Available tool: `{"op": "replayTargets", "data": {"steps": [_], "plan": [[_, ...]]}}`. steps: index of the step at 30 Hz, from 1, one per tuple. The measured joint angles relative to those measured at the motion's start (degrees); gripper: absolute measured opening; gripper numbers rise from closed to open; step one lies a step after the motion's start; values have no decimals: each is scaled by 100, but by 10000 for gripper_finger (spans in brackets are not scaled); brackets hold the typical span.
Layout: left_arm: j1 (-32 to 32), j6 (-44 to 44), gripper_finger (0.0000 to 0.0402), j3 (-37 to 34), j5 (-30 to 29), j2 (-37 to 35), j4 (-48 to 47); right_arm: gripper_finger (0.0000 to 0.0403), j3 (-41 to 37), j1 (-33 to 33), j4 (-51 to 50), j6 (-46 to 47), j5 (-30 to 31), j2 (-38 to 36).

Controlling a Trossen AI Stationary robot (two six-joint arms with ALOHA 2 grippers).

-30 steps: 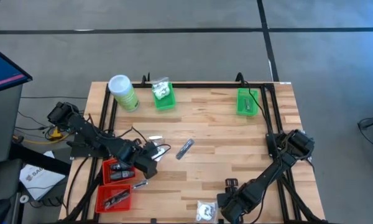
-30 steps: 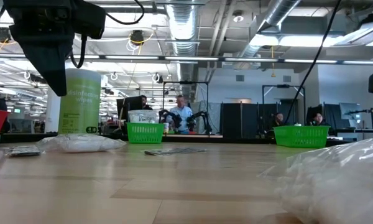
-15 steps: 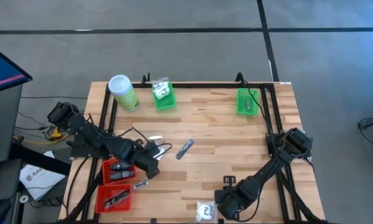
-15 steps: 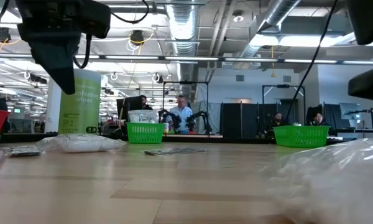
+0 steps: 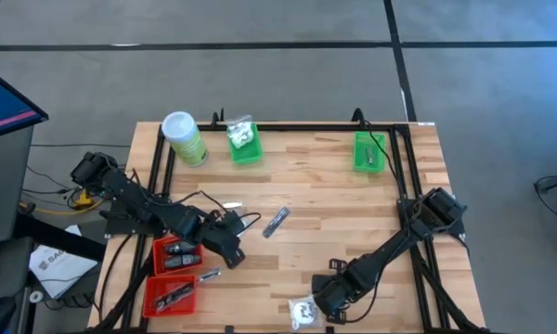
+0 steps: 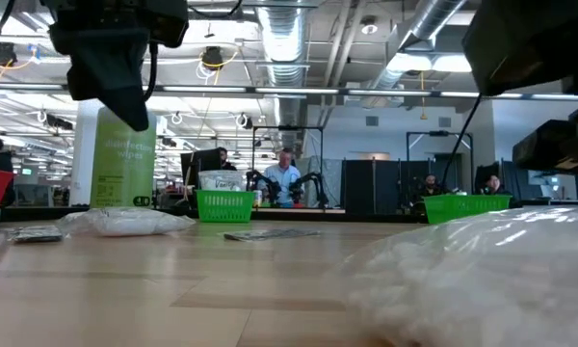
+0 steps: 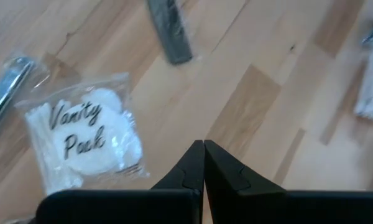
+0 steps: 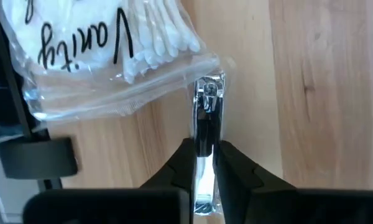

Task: Pick & Place Travel size toiletries
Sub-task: Put the silver nail cutter into the top right green basket

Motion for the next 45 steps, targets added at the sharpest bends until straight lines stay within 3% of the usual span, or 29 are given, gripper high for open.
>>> {"op": "replayTargets", "data": {"steps": [10, 27, 45], "plan": [[0, 0, 0, 0, -76, 0, 799, 32, 112, -212, -75, 321, -150, -70], [-11, -1, 0, -2, -296, 0, 1557, 31, 718, -646, -781, 64, -82, -574], [-139, -141, 0, -7, -581, 0, 2725, 31, 717, -1886, -713, 155, 1120, -2981]]}}
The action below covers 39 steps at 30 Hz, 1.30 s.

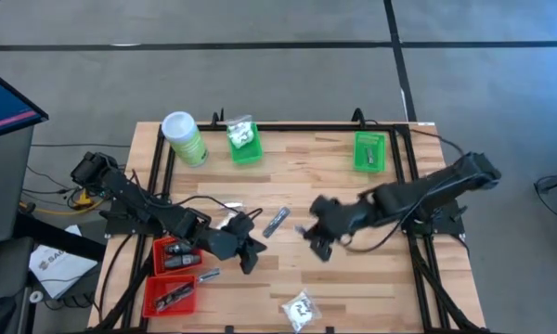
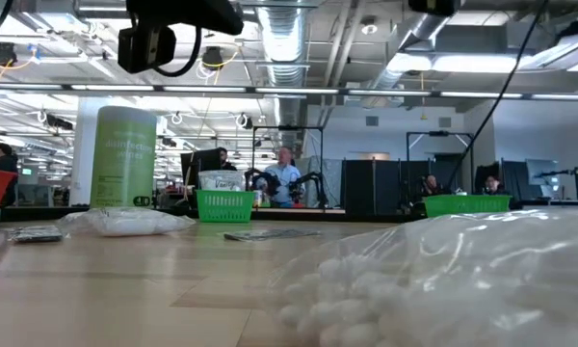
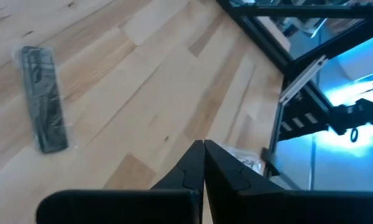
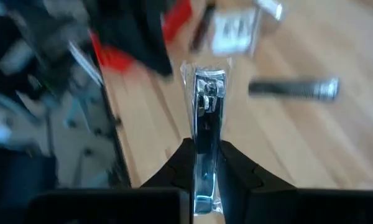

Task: Pick & Place Travel size toiletries
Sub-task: Put the silver nail cutter into the top right green basket

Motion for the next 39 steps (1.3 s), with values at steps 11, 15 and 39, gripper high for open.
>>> {"op": "replayTargets", "data": {"steps": [11, 15, 39], "plan": [[2, 391, 0, 0, 4, 0, 749, 31, 2, -1277, -642, -131, 313, -1117], [61, 497, 0, 0, 4, 0, 958, 31, 0, -2176, -1646, -154, 519, -1207], [1058, 842, 0, 0, 143, -35, 1080, 31, -142, -6976, -2636, -1484, 171, 1101]]}}
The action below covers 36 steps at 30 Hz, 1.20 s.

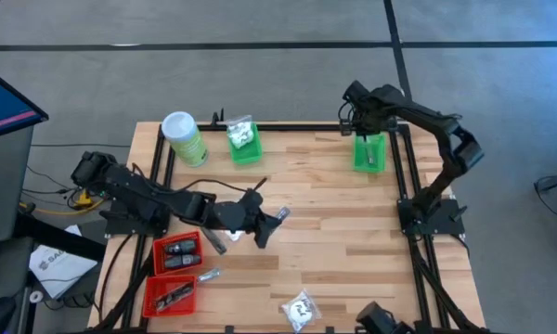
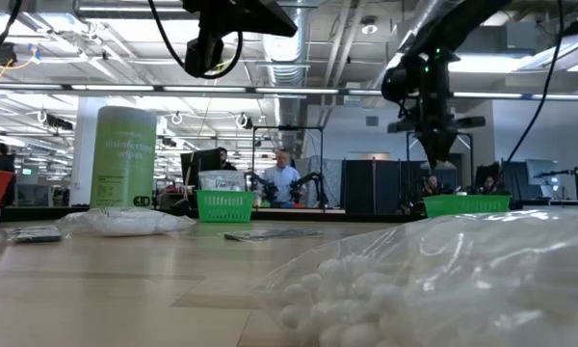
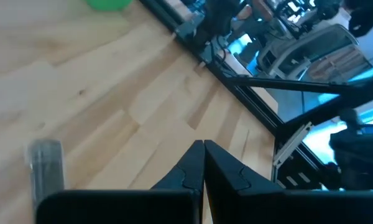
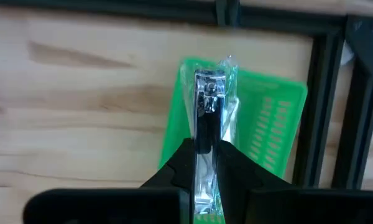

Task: Pick & Place Travel size toiletries
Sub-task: Put the silver nail cutter into the top right green basket

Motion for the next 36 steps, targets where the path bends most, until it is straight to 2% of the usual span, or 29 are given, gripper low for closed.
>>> {"op": "replayTargets", "data": {"steps": [5, 9, 14, 26, 36], "plan": [[60, 452, 0, 2, 141, -245, 1, 31, -1044, -39, 505, 458, -197, -185], [133, 718, 0, 4, 104, -529, 7, 31, -2067, -33, 1399, 751, -533, -547], [347, 825, 0, 4, 54, -853, 12, 31, -2810, -37, 1782, 874, -588, -823], [550, 922, 0, 10, 195, -961, 2, 50, -3115, -15, 2287, 420, -598, -828], [543, 921, 0, 7, 193, -959, 2, 116, -3103, -17, 2299, 22, -677, -827]]}}
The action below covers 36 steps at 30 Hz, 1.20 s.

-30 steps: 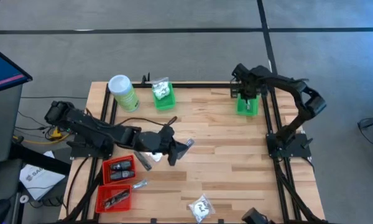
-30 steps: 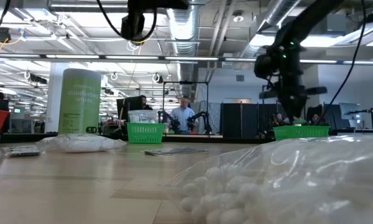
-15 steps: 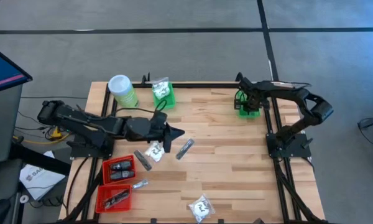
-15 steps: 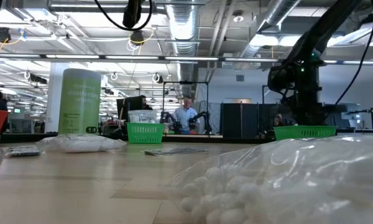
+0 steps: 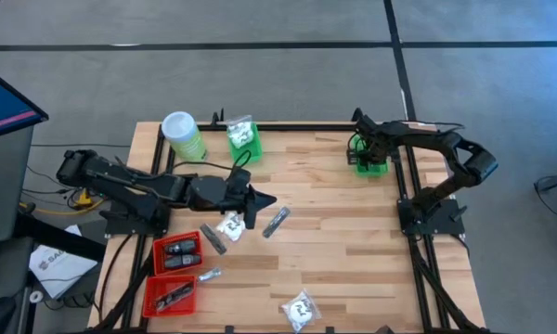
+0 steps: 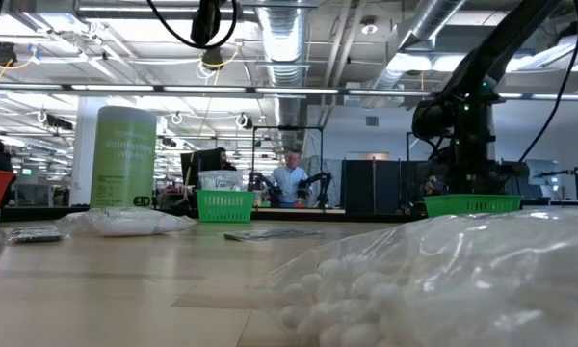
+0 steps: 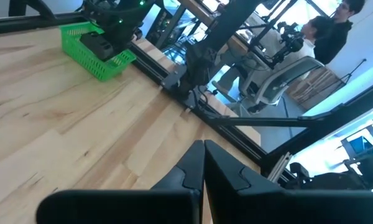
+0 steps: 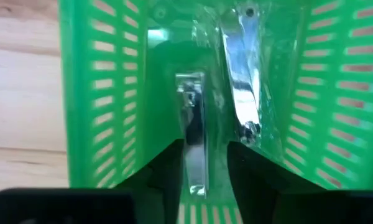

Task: Pick & Place Travel size toiletries
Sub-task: Put the silver nail cutter into the top right green basket, then put the white vanity pack into the top left green basket

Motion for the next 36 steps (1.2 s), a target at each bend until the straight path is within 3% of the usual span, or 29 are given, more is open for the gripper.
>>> {"op": "replayTargets", "data": {"steps": [8, 19, 30, 36], "plan": [[42, 47, 0, 0, -2, -2, 0, 166, 561, 0, -131, -829, -22, -1], [228, 204, 0, 0, 29, -2, -9, 176, 1725, 390, 161, -1439, -94, -608], [398, 332, 0, -2, 496, -2, -486, 148, 2196, 1317, 904, -1905, -1830, -864], [398, 205, 0, -4, 499, -2, -1091, 122, 2196, 2079, 882, -1942, -2140, -858]]}}
